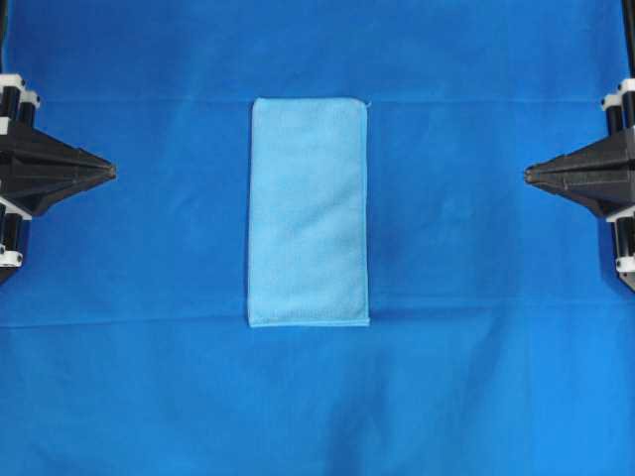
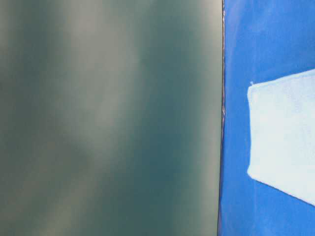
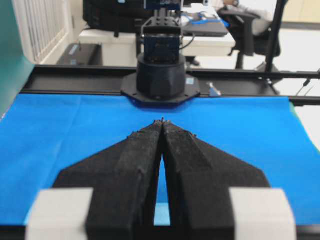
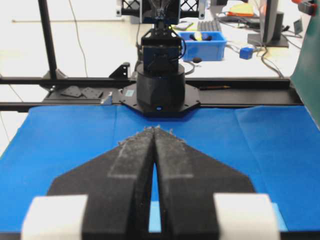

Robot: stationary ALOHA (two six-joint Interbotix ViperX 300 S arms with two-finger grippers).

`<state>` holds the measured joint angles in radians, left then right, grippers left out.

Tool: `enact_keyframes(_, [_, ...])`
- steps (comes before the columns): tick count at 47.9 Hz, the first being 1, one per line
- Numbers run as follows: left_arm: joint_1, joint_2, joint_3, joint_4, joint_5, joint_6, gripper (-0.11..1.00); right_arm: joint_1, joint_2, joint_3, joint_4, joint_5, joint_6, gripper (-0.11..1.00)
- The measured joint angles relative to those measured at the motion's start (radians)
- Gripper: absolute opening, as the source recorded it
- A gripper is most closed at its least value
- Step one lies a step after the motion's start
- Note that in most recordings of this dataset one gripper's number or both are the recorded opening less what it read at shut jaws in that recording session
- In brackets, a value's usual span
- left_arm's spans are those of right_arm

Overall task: Fold a vertical towel.
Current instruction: 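Move both grippers to the top corners of the light-blue towel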

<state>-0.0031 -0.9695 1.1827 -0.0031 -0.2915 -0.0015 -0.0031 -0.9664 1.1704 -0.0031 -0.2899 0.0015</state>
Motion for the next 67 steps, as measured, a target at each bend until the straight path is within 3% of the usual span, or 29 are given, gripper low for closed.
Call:
enact_keyframes(12, [0.008, 0.11, -0.011, -0.029, -0.026, -0.029, 0.0, -0.032, 0.098, -0.051, 0.005, 0.081, 0.025, 0.0])
enact_keyframes(29, [0.13, 0.407, -0.074, -0.031, -0.084, -0.038, 0.01, -0.232, 0.445, -0.192, 0.006, 0.196, 0.037, 0.0])
enact_keyframes(31, [0.146, 0.44, -0.086, -0.031, -0.084, -0.038, 0.05, -0.253, 0.491, -0.21, 0.006, 0.207, 0.037, 0.01])
enact_keyframes(34, [0.178, 0.511, -0.11, -0.031, -0.086, -0.038, 0.21, -0.29, 0.558, -0.241, 0.005, 0.23, 0.035, 0.06])
enact_keyframes(43, [0.25, 0.693, -0.175, -0.031, -0.1, -0.038, 0.76, -0.365, 0.738, -0.324, -0.008, 0.255, 0.029, 0.6])
enact_keyframes(45, [0.262, 0.73, -0.187, -0.031, -0.103, -0.038, 0.82, -0.38, 0.769, -0.334, -0.015, 0.252, 0.028, 0.63])
enact_keyframes(52, [0.314, 0.864, -0.232, -0.031, -0.126, -0.038, 0.82, -0.408, 0.874, -0.368, -0.034, 0.222, 0.028, 0.58])
enact_keyframes(67, [0.365, 1.062, -0.276, -0.031, -0.187, -0.04, 0.82, -0.416, 1.02, -0.426, -0.037, 0.147, 0.028, 0.58])
